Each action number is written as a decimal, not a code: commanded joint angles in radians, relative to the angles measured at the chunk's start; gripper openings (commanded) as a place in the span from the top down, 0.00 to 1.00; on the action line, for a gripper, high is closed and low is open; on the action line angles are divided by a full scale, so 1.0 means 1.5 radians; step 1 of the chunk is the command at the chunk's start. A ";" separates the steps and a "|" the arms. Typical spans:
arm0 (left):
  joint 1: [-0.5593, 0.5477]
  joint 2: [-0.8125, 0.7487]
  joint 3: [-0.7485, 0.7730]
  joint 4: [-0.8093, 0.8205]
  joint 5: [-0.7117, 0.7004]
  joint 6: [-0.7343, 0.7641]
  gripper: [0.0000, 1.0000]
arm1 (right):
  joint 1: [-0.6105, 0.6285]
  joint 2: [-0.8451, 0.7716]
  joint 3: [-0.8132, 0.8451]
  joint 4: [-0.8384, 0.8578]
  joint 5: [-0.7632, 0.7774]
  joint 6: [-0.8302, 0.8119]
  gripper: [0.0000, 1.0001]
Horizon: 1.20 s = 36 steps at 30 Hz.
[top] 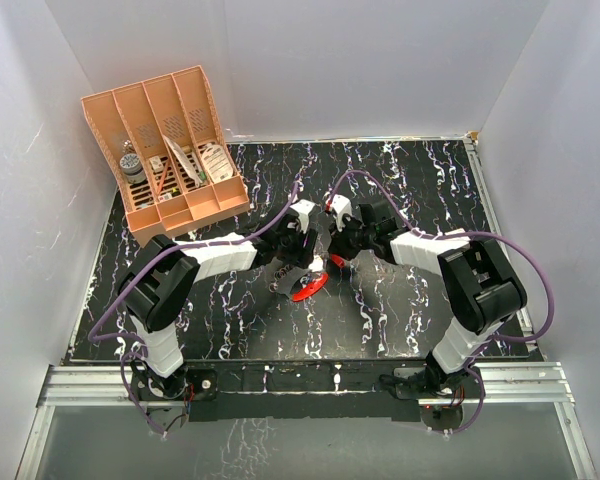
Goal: Put the keys on the keyring
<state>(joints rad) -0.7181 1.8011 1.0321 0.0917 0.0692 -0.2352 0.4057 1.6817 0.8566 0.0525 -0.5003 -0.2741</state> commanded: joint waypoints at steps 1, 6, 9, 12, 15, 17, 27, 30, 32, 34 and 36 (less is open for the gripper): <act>-0.006 -0.015 0.030 0.003 0.014 0.013 0.44 | 0.006 -0.003 0.030 0.034 -0.008 0.009 1.00; -0.009 -0.006 0.032 0.007 0.014 0.010 0.44 | 0.010 -0.003 0.031 0.034 -0.013 0.008 1.00; -0.009 -0.002 0.033 0.008 0.013 0.010 0.44 | 0.019 -0.003 0.040 0.034 -0.013 0.009 1.00; -0.009 0.000 0.033 0.002 -0.004 0.009 0.44 | 0.030 0.003 0.054 0.029 -0.011 0.009 1.00; -0.009 -0.007 0.031 -0.013 -0.036 0.008 0.44 | 0.041 0.012 0.068 0.027 -0.009 0.012 1.00; -0.009 -0.016 0.025 -0.019 -0.057 0.001 0.44 | 0.048 0.020 0.074 0.027 -0.006 0.013 1.00; -0.003 -0.071 -0.020 -0.023 -0.112 -0.020 0.44 | 0.051 -0.006 0.053 0.034 0.045 0.026 1.00; -0.003 -0.076 -0.026 -0.019 -0.114 -0.022 0.44 | 0.046 -0.032 0.034 0.044 0.057 0.031 1.00; -0.003 -0.076 -0.027 -0.020 -0.115 -0.024 0.44 | 0.044 -0.050 0.028 0.043 0.072 0.031 1.00; -0.003 -0.076 -0.026 -0.021 -0.114 -0.025 0.44 | 0.042 -0.067 0.024 0.036 0.100 0.028 1.00; -0.003 -0.077 -0.027 -0.022 -0.114 -0.026 0.44 | 0.039 -0.078 0.025 0.017 0.130 0.022 1.00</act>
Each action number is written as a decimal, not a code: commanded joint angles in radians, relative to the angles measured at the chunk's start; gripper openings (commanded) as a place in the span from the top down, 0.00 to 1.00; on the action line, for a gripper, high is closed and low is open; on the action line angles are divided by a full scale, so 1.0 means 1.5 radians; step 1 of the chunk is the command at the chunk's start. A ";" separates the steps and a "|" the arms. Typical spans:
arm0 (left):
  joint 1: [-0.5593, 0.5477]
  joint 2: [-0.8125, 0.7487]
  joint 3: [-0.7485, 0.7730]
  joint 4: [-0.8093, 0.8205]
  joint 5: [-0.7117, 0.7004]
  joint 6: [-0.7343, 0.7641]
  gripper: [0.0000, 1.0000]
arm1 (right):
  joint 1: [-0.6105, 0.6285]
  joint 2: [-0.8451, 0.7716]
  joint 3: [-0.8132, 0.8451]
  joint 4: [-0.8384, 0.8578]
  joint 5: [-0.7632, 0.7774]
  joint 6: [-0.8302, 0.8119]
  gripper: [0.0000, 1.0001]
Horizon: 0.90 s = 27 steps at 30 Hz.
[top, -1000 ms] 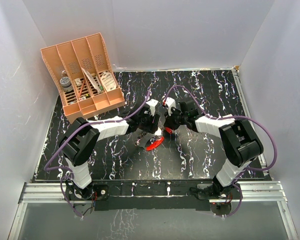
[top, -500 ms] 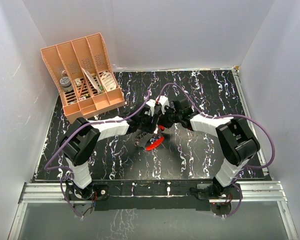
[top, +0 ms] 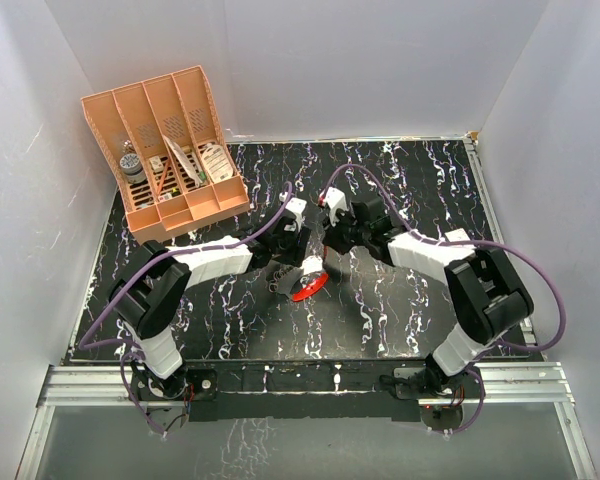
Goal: Put the keys on the keyring
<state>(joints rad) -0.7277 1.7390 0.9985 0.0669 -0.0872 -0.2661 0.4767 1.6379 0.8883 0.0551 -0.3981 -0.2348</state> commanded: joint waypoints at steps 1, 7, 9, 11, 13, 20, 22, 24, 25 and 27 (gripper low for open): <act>0.003 -0.036 -0.006 -0.006 -0.011 -0.005 0.44 | -0.012 -0.053 0.006 0.003 0.077 -0.007 1.00; 0.004 -0.038 -0.008 -0.005 -0.014 -0.008 0.44 | -0.021 -0.086 -0.008 -0.030 0.198 0.014 1.00; 0.004 -0.036 -0.007 -0.005 -0.013 -0.009 0.44 | -0.021 -0.109 -0.023 -0.016 0.237 0.021 1.00; 0.004 -0.034 -0.006 -0.006 -0.012 -0.010 0.45 | -0.022 -0.124 -0.030 -0.009 0.247 0.012 1.00; 0.004 -0.032 -0.005 -0.005 -0.012 -0.011 0.45 | -0.021 -0.121 -0.028 -0.011 0.237 -0.003 1.00; 0.003 -0.035 -0.012 -0.010 -0.017 -0.011 0.45 | -0.022 -0.020 0.026 -0.094 0.111 -0.049 1.00; 0.003 -0.040 -0.019 -0.007 -0.019 -0.013 0.45 | -0.021 -0.011 0.025 -0.089 0.090 -0.054 1.00; 0.004 -0.043 -0.024 -0.007 -0.021 -0.013 0.45 | -0.021 -0.007 0.023 -0.086 0.073 -0.057 1.00; 0.004 -0.044 -0.028 -0.006 -0.022 -0.014 0.45 | -0.021 -0.004 0.023 -0.082 0.066 -0.060 1.00; 0.004 -0.046 -0.031 -0.006 -0.021 -0.015 0.45 | -0.021 -0.001 0.023 -0.083 0.055 -0.061 1.00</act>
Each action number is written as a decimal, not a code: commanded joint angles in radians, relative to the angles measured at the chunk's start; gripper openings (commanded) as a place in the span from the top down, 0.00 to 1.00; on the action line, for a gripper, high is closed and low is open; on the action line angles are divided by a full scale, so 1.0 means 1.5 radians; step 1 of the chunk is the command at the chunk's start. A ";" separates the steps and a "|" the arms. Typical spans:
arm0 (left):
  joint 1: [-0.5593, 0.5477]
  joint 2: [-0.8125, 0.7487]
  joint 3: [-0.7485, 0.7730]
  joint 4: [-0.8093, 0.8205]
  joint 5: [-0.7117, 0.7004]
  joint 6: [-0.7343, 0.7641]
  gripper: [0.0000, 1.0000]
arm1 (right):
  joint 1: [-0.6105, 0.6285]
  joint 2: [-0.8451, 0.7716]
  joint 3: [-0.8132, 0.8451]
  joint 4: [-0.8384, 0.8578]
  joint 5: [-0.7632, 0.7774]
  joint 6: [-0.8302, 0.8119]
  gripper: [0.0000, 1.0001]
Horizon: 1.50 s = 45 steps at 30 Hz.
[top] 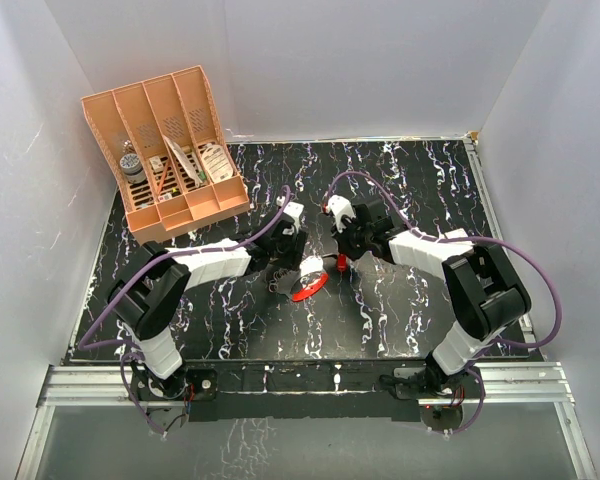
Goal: Put the keys on the keyring
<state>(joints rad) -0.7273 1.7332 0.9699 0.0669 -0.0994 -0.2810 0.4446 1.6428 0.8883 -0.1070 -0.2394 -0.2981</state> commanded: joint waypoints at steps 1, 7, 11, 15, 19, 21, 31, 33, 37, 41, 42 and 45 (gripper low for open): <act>0.003 -0.043 -0.015 -0.003 -0.013 -0.006 0.45 | 0.000 -0.004 0.021 0.029 -0.056 -0.019 1.00; 0.003 -0.044 -0.020 0.002 -0.013 -0.007 0.45 | 0.000 -0.002 0.018 0.031 -0.067 -0.019 1.00; 0.004 -0.042 -0.019 0.002 -0.016 -0.007 0.45 | 0.000 -0.013 0.012 0.035 -0.066 -0.019 1.00; 0.004 -0.043 -0.021 0.002 -0.017 -0.008 0.45 | 0.000 -0.041 0.001 0.043 -0.035 -0.006 1.00; 0.004 -0.043 -0.019 0.001 -0.017 -0.008 0.45 | 0.000 -0.076 -0.010 0.046 0.037 0.019 1.00; 0.005 -0.042 -0.016 -0.001 -0.018 -0.007 0.45 | 0.000 -0.090 -0.012 0.040 0.083 0.027 1.00; 0.004 -0.042 -0.013 -0.003 -0.021 -0.006 0.45 | 0.032 -0.072 0.010 -0.020 0.116 -0.022 1.00; 0.004 -0.042 -0.013 -0.004 -0.022 -0.006 0.45 | 0.044 -0.043 0.024 -0.039 0.104 -0.030 1.00; 0.004 -0.045 -0.017 -0.004 -0.022 -0.007 0.45 | 0.048 -0.015 0.026 -0.029 0.051 -0.035 1.00; 0.004 -0.048 -0.018 -0.001 -0.018 -0.007 0.46 | 0.048 -0.012 0.017 0.004 0.002 -0.040 1.00; 0.005 -0.049 -0.020 0.000 -0.018 -0.008 0.46 | 0.048 -0.007 0.020 0.005 -0.005 -0.042 1.00; 0.004 -0.055 -0.023 0.001 -0.017 -0.008 0.46 | 0.048 0.001 0.019 0.019 -0.033 -0.049 1.00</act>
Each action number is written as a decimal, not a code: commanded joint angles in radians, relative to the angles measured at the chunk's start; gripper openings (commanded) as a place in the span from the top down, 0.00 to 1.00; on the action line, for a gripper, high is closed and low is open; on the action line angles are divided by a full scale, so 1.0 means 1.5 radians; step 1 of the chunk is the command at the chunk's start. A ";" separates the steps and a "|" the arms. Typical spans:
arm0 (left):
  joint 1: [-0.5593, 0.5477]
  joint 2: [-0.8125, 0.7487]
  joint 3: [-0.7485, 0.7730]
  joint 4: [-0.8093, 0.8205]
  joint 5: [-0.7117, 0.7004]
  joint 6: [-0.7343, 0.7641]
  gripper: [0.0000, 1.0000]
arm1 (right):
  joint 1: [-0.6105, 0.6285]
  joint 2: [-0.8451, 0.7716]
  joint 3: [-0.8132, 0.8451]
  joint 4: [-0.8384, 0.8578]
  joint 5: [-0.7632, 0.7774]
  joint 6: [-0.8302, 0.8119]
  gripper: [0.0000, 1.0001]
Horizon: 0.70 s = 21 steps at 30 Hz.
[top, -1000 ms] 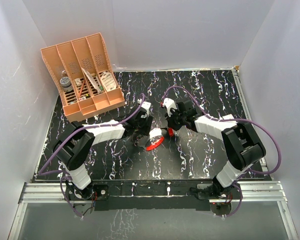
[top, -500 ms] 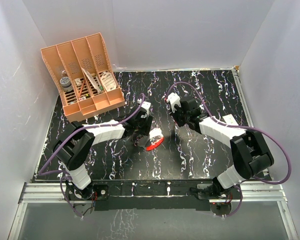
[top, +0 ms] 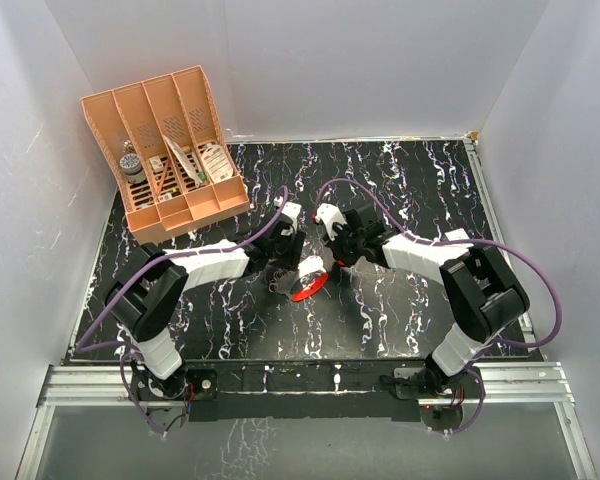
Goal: Put the keys on the keyring
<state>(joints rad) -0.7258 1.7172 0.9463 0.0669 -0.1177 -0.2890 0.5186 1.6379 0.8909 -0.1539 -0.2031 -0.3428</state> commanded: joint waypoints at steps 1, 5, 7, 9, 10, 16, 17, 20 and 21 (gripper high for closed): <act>0.002 -0.044 -0.008 0.001 -0.006 -0.003 0.46 | -0.001 0.007 0.017 0.054 -0.066 -0.021 1.00; 0.003 -0.046 -0.009 -0.004 -0.009 -0.003 0.46 | -0.001 0.013 0.017 0.063 -0.087 -0.017 1.00; 0.004 -0.049 -0.011 -0.005 -0.010 -0.003 0.46 | -0.001 0.010 0.012 0.068 -0.091 -0.013 1.00; 0.003 -0.053 -0.013 -0.007 -0.010 -0.003 0.46 | -0.001 0.008 0.012 0.068 -0.093 -0.012 1.00; 0.003 -0.054 -0.015 -0.007 -0.008 -0.004 0.46 | -0.001 0.007 0.011 0.067 -0.093 -0.012 1.00; 0.004 -0.052 -0.014 0.015 0.043 -0.001 0.46 | -0.001 0.006 0.008 0.071 -0.087 -0.008 1.00; 0.004 -0.052 -0.014 0.022 0.049 0.002 0.45 | -0.001 0.006 0.009 0.071 -0.086 -0.007 1.00; 0.004 -0.045 0.000 0.033 0.070 0.014 0.44 | -0.002 0.006 0.011 0.069 -0.080 -0.001 1.00; 0.003 -0.038 0.007 0.034 0.077 0.019 0.44 | -0.002 0.006 0.012 0.069 -0.080 0.001 1.00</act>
<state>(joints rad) -0.7219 1.6909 0.9283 0.0895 -0.0628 -0.2874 0.5186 1.6550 0.8909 -0.1017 -0.3206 -0.3531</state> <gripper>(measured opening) 0.554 0.009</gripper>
